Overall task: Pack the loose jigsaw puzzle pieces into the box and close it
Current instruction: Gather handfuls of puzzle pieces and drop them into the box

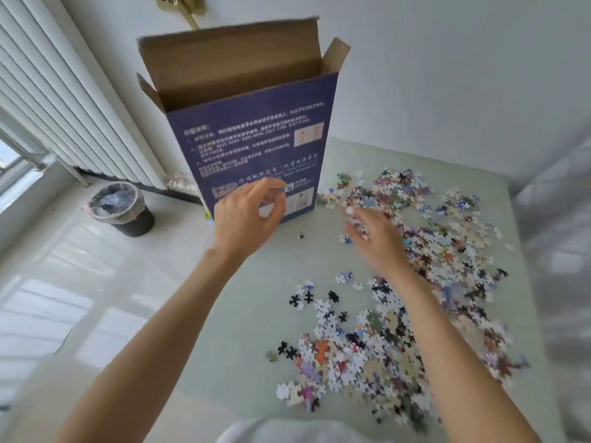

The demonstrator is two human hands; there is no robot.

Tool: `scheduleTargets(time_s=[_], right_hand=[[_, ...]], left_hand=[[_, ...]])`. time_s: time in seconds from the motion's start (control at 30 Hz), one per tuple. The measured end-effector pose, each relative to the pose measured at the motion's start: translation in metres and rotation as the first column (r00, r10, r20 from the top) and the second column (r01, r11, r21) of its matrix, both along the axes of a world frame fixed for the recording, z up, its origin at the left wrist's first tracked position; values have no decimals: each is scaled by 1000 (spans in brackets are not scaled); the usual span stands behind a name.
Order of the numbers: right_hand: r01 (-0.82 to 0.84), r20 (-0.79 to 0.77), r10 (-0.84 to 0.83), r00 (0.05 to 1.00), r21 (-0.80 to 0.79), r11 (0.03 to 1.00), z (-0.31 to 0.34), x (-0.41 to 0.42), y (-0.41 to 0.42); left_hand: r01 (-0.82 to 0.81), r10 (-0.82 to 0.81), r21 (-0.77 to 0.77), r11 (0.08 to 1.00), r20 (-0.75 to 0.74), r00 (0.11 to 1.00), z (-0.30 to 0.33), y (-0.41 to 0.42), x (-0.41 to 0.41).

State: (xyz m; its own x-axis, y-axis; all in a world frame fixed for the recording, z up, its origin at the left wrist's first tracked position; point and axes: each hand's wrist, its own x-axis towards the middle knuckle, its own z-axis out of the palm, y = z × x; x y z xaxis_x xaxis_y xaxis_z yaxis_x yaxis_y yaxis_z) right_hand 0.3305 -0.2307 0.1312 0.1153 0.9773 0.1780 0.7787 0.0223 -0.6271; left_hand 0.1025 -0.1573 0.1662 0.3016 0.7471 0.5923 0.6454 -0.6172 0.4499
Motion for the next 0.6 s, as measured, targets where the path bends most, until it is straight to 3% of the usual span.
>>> scheduleTargets(time_s=[0.13, 0.23, 0.37, 0.47, 0.53, 0.6], right_hand=[[64, 45, -52, 998, -332, 941, -77, 9, -88], [127, 140, -79, 987, -381, 916, -116, 11, -146], [294, 315, -155, 936, -463, 836, -152, 4, -209], [389, 359, -219, 907, -521, 760, -163, -8, -244], [413, 362, -240, 901, -543, 731, -170, -19, -261], [417, 363, -240, 900, -563, 713, -179, -32, -269]], left_hand=[[51, -99, -414, 909, -96, 990, -90, -48, 5], [80, -293, -615, 784, -254, 922, -148, -85, -1], [99, -530, -701, 707, -431, 730, -193, -126, -19], [159, -617, -656, 738, -560, 552, -210, -150, -32], [215, -640, -632, 745, -585, 498, -220, -166, -36], [245, -628, -598, 763, -597, 499, -230, -180, -34]])
